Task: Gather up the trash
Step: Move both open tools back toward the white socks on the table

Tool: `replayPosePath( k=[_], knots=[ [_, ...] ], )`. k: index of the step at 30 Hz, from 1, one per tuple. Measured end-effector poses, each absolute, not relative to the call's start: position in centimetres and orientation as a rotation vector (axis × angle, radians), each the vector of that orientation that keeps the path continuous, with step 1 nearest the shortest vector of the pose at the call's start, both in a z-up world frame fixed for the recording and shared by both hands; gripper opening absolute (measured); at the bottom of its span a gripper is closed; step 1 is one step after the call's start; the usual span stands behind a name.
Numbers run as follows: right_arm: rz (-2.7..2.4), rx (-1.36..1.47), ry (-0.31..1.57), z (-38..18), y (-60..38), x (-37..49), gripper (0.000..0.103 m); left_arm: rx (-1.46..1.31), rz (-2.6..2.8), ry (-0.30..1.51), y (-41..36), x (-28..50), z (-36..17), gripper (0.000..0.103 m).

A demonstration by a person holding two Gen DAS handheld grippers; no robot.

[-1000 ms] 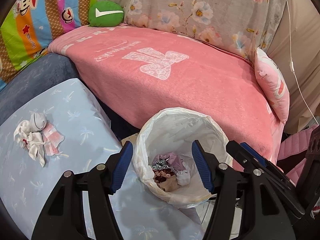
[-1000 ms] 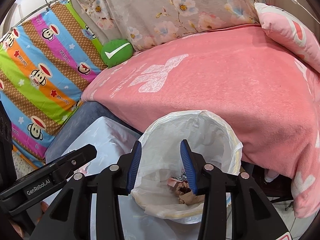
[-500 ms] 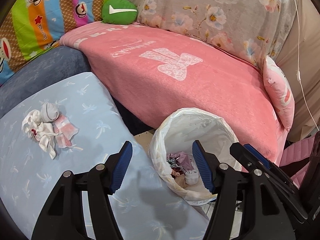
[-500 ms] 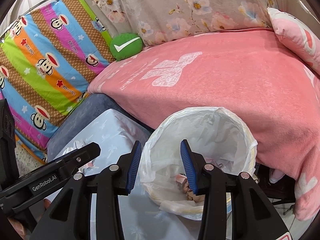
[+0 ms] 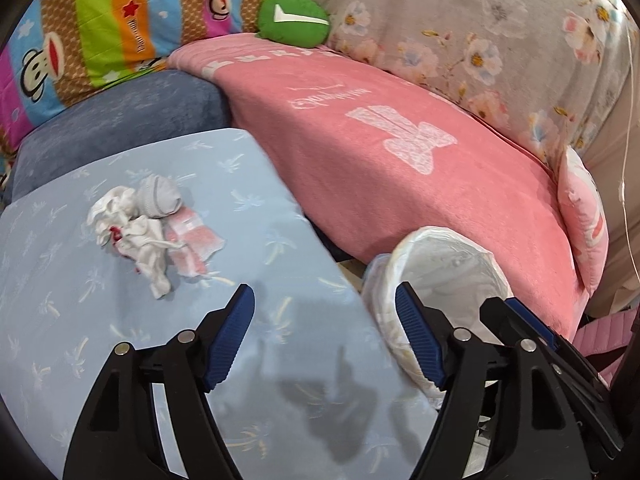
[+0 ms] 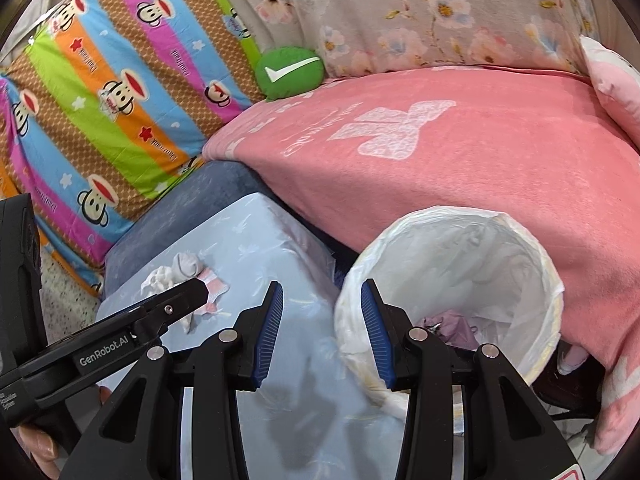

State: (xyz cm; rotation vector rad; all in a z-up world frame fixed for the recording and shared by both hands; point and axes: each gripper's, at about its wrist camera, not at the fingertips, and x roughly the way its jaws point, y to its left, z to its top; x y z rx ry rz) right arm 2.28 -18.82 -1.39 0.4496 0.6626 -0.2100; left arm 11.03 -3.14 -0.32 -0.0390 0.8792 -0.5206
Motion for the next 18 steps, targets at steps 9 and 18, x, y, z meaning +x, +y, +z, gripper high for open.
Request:
replayPosePath(
  k=[9, 18],
  knots=[
    [-0.149, 0.39, 0.695, -1.4, -14.4, 4.5, 0.043, -0.093, -0.427, 0.877, 2.0, 12.7, -1.0, 0.07],
    [-0.064, 0.325, 0.748, -2.0, -9.4, 7.6, 0.043, -0.137, -0.304, 0.88, 8.1, 15.0, -2.0, 0.07]
  ],
)
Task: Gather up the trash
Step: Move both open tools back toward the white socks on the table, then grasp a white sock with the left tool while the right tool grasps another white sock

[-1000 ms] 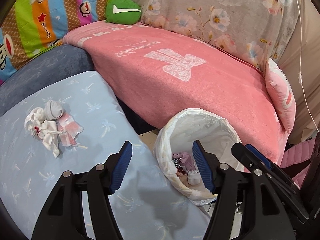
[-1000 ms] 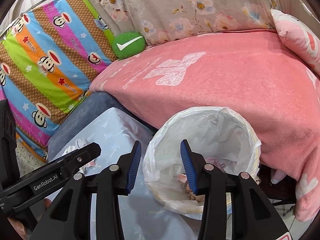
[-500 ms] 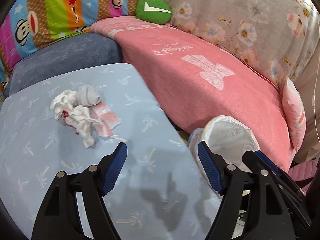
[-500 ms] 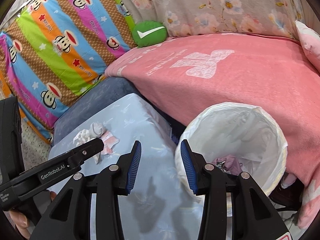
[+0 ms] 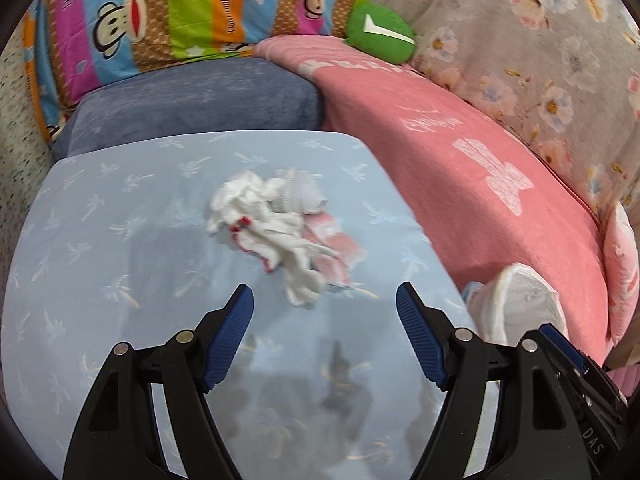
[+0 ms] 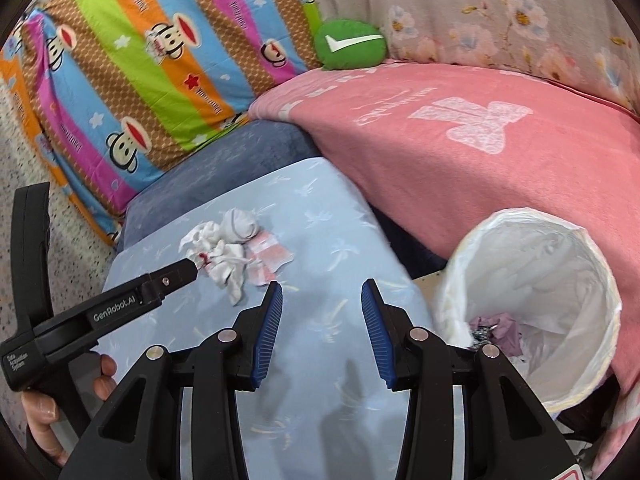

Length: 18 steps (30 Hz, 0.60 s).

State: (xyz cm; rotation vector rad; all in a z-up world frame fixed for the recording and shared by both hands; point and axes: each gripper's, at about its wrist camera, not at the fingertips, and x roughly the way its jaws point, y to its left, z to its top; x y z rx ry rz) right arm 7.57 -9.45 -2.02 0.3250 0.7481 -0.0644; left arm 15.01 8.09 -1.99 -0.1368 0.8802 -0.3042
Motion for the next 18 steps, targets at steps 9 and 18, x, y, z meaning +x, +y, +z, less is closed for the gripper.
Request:
replayPosePath(
  k=[9, 18],
  knots=[
    [0.04, 0.262, 0.816, -4.1, -3.7, 12.6, 0.043, -0.182, -0.218, 0.894, 12.8, 18.4, -3.2, 0.072],
    [0.11, 0.222, 0.874, -6.7, 0.9, 18.4, 0.043, -0.196, -0.214, 0.908, 14.2, 23.0, -4.5, 0.073]
  ],
)
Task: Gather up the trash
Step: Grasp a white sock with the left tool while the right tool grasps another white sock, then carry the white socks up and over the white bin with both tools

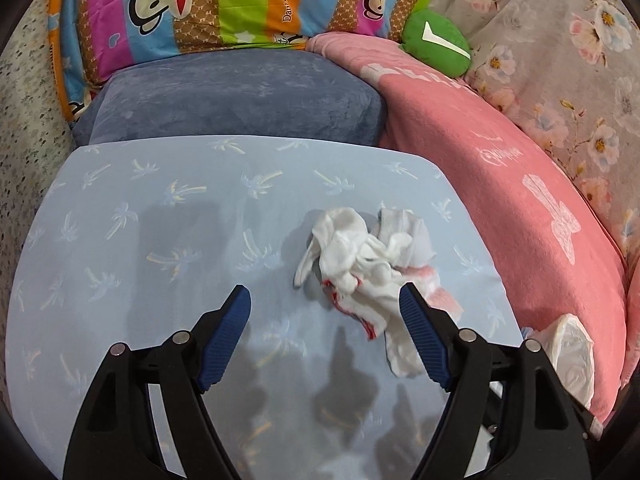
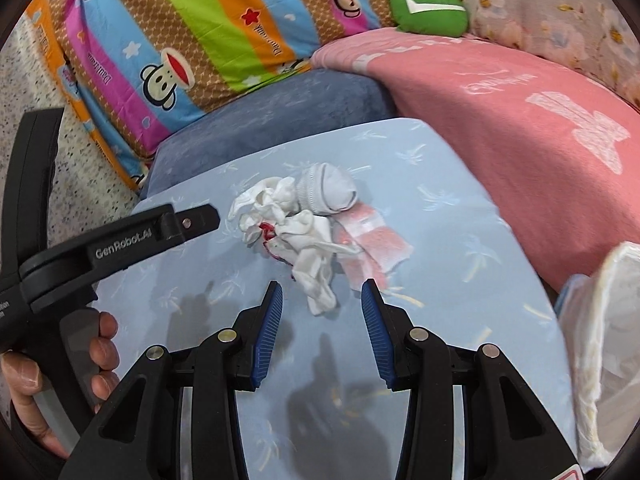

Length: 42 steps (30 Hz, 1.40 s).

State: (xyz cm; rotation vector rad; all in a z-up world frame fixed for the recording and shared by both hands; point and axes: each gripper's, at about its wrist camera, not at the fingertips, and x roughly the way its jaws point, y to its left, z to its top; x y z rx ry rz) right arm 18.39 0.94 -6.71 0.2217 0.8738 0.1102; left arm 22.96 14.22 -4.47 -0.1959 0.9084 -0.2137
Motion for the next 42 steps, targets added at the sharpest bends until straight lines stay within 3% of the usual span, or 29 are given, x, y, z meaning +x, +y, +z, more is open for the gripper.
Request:
replayPosePath(
  k=[11, 14, 18, 21, 23, 42],
  knots=[
    [0.121, 0.248, 0.933, -10.0, 2.9, 23.5, 0.041, -0.213, -0.26, 0.95, 13.6, 27.2, -6.6, 0.072],
    [0.121, 0.255, 0.944, -10.5, 2.8, 24.1, 0.032, -0.213, -0.28, 0.963, 13.4, 27.4, -7.0, 0.06],
    [0.126, 0.264, 0.965, -11.1, 2.9, 24.5, 0.014, -0.226, -0.317, 0.985, 13.4, 27.7, -7.5, 0.033],
    [0.132, 0.264, 0.969, -11.2, 2.9, 24.2, 0.01, -0.219, -0.334, 0.975, 13.4, 27.2, -7.3, 0.017],
    [0.137, 0.265, 0.968, -11.1, 2.9, 23.9, 0.009, -0.219, -0.337, 0.969, 13.3, 26.8, -7.0, 0.013],
    [0.136, 0.291, 0.851, -6.1, 1.8, 17.5, 0.007, -0.221, -0.38, 0.902, 12.4, 20.3, -2.1, 0.009]
  ],
)
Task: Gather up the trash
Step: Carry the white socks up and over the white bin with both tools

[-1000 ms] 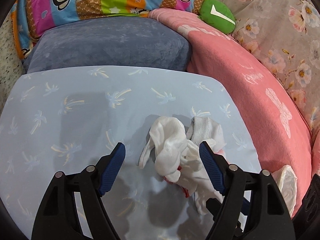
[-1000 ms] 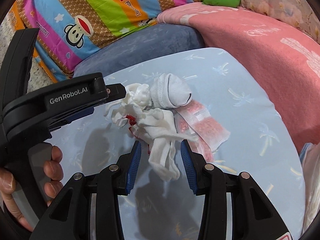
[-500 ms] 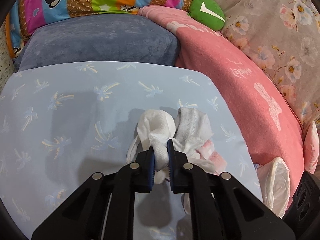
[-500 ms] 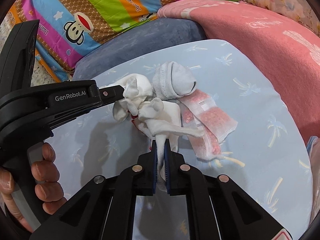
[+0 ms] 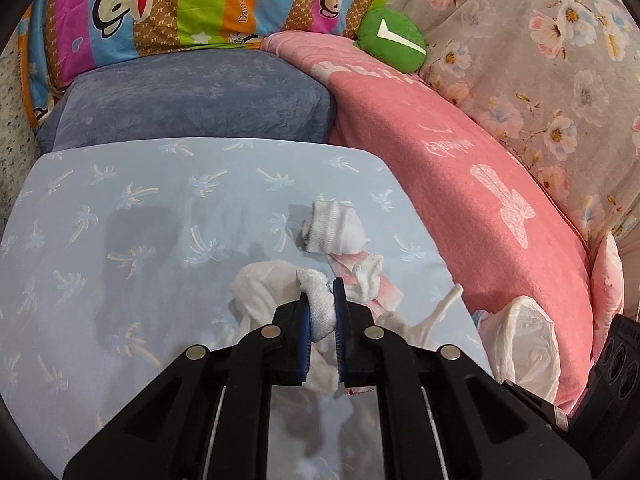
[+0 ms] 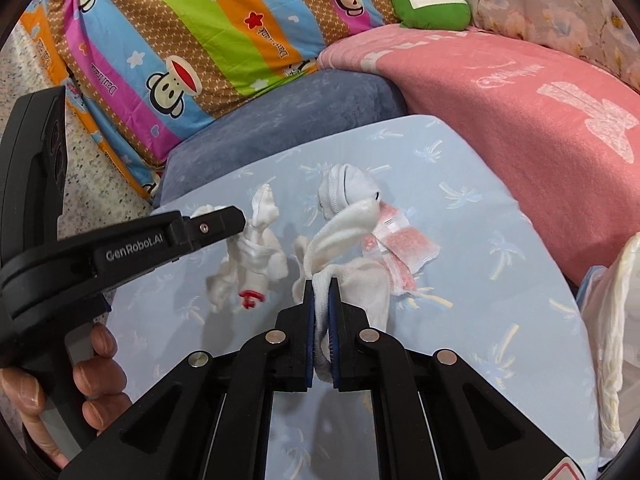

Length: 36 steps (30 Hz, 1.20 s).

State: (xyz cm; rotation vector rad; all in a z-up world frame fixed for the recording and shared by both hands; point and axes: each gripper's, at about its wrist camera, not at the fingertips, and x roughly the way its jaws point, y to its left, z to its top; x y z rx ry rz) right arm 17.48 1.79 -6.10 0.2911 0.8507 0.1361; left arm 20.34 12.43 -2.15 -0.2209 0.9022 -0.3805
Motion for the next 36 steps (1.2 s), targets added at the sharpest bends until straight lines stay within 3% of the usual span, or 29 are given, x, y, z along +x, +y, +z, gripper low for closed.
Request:
replayPosePath(
  k=[18, 36],
  knots=[
    [0.034, 0.357, 0.719, -1.0, -5.0, 9.6, 0.007, -0.124, -0.505, 0.857, 5.1, 14.1, 1.1, 0.009],
    [-0.135, 0.471, 0.647, -0.4, -15.9, 3.0, 0.007, 0.0, -0.663, 0.859, -4.8, 10.0, 2.0, 0.009]
  ],
)
